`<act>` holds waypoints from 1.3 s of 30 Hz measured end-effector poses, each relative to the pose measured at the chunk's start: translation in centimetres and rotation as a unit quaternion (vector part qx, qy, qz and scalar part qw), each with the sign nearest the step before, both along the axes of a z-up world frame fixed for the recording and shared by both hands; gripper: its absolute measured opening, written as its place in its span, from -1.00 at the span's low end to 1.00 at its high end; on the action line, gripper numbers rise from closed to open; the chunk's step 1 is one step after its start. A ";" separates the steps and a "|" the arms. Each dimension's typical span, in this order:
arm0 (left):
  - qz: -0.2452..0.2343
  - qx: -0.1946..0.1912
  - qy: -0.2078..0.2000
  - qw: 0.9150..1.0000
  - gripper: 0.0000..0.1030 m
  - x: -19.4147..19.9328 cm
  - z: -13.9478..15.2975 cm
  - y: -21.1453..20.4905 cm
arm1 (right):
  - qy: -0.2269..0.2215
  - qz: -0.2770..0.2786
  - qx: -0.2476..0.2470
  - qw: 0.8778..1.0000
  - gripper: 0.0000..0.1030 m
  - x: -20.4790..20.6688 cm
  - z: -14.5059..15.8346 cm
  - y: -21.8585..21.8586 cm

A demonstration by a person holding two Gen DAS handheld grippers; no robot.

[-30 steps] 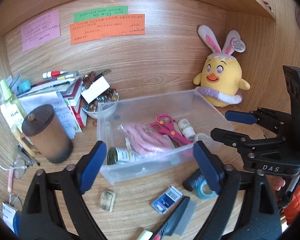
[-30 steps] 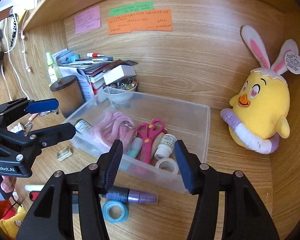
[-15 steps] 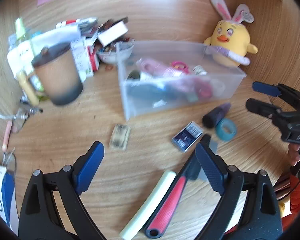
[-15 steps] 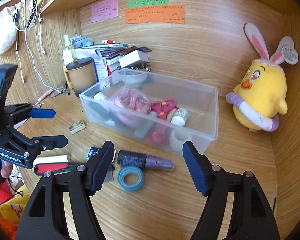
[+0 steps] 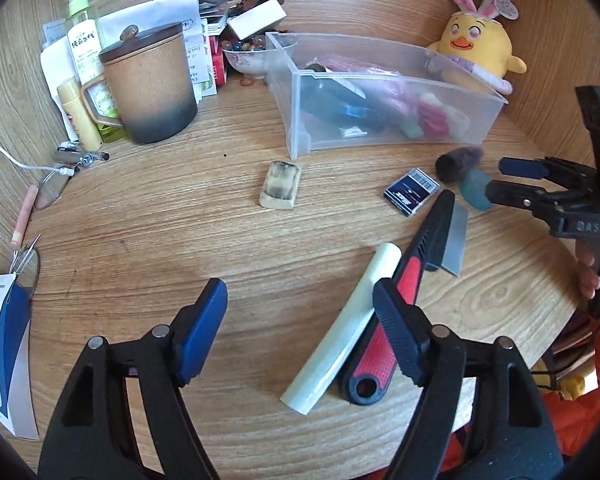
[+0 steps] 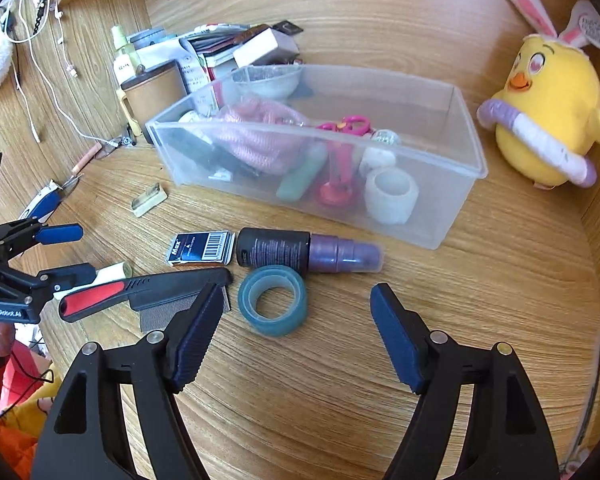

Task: Organize objects
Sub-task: 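Grasp the blue tape roll with the right gripper while the left gripper grasps the cream tube, then carry the tape roll and cream tube into the clear box and open both grippers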

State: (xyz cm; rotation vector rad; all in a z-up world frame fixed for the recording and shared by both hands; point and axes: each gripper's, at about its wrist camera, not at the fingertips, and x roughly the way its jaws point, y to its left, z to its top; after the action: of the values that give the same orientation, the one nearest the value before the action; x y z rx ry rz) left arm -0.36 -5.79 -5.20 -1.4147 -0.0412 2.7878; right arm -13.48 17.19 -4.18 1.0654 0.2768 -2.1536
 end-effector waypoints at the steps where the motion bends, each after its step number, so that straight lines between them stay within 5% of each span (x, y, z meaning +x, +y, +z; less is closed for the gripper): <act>1: -0.002 -0.004 0.001 1.000 0.42 0.1 0.0 0.2 | -0.003 0.001 0.001 1.000 0.41 0.0 -0.1 -0.2; 10: -0.014 -0.012 0.005 1.000 0.27 0.4 0.2 0.0 | -0.011 0.021 0.009 1.000 0.29 0.1 -0.7 -1.7; 14: -0.003 -0.020 -0.014 1.000 -0.16 -0.3 -0.4 -0.6 | -0.019 0.022 0.007 1.000 0.20 0.0 -0.8 -1.7; 19: 0.005 -0.009 -0.013 1.000 -0.32 -0.8 -0.7 -1.2 | -0.019 0.019 0.004 1.000 0.09 -0.1 -0.7 -1.6; 23: 0.009 -0.019 -0.003 1.000 -0.71 -0.7 -0.8 -1.1 | -0.015 0.020 0.005 1.000 -0.09 -0.1 -0.7 -1.6; 26: 0.016 -0.012 0.002 1.000 -0.71 -0.7 -0.7 -1.4 | -0.013 0.030 0.008 0.999 -0.29 0.1 -0.7 -1.7; 39: 0.025 -0.005 0.084 0.996 -0.71 -1.0 4.5 -1.6 | 0.028 0.021 -0.035 0.999 -0.29 1.1 2.6 -0.4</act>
State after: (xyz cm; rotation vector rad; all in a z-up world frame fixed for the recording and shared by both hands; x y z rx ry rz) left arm -1.32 -7.39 -0.69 -1.1911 -0.0619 2.9413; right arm -12.38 16.75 -1.57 0.9542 0.2463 -2.1423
